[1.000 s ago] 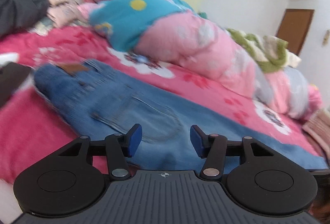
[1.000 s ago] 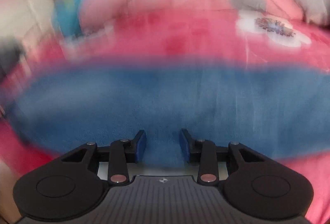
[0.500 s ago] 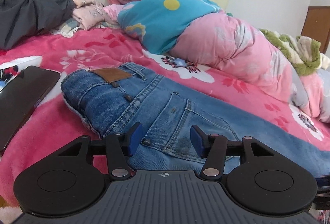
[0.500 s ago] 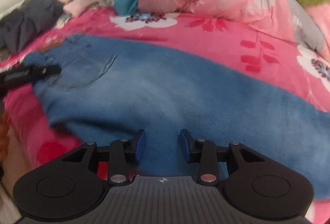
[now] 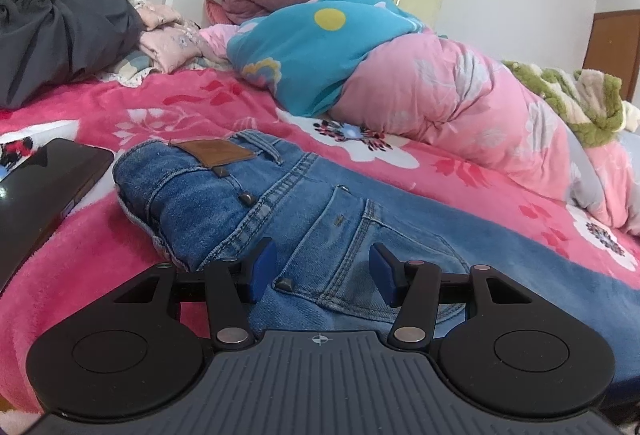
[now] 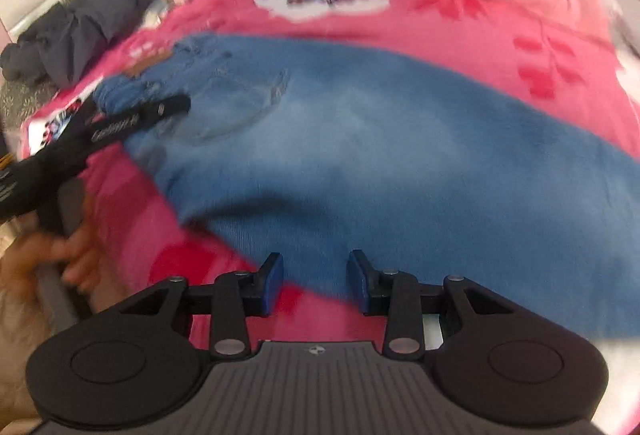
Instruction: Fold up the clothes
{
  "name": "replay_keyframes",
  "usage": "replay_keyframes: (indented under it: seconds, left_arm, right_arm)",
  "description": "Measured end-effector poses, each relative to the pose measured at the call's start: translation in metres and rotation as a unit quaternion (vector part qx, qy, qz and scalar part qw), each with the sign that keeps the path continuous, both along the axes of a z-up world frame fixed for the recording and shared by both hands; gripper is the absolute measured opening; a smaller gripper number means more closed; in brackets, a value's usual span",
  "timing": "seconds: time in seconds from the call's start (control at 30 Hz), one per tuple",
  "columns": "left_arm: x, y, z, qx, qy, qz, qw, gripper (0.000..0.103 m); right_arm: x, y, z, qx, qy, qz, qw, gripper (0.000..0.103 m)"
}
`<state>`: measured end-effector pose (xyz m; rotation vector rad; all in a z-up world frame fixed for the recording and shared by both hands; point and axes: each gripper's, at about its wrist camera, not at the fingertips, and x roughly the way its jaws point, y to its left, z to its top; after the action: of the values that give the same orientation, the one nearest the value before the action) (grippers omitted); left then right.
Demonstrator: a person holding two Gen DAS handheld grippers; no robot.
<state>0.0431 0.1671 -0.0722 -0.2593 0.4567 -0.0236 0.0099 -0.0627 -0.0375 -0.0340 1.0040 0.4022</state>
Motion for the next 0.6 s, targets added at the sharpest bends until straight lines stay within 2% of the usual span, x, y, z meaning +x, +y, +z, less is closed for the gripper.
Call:
replay_keyframes:
  seconds: [0.17,0.2,0.33,0.47,0.6]
  left_arm:
    - [-0.002,0.001,-0.001,-0.002,-0.004,0.0,1.0,0.054]
    - [-0.002,0.002,-0.001,-0.005,-0.004,0.001,1.0,0.054]
    - [0.0,-0.002,0.0,0.002,-0.003,0.004,1.0,0.056]
    - [0.001,-0.007,0.0,0.017,-0.002,0.005,0.9998,0.059]
    - [0.0,-0.009,0.001,0.026,0.002,0.006,0.9996,0.059]
  right_arm:
    - [0.005,-0.023,0.038,0.01,-0.088,-0.044,0.995,0.038]
    - [0.009,-0.029,0.036,0.007,-0.097,-0.056,0.994,0.038]
    - [0.003,-0.061,-0.019,-0.009,-0.074,-0.072,0.995,0.039]
    - [-0.022,-0.081,0.006,-0.006,-0.067,-0.073,0.995,0.039]
    - [-0.011,-0.106,0.042,0.004,-0.153,-0.125,0.98,0.04]
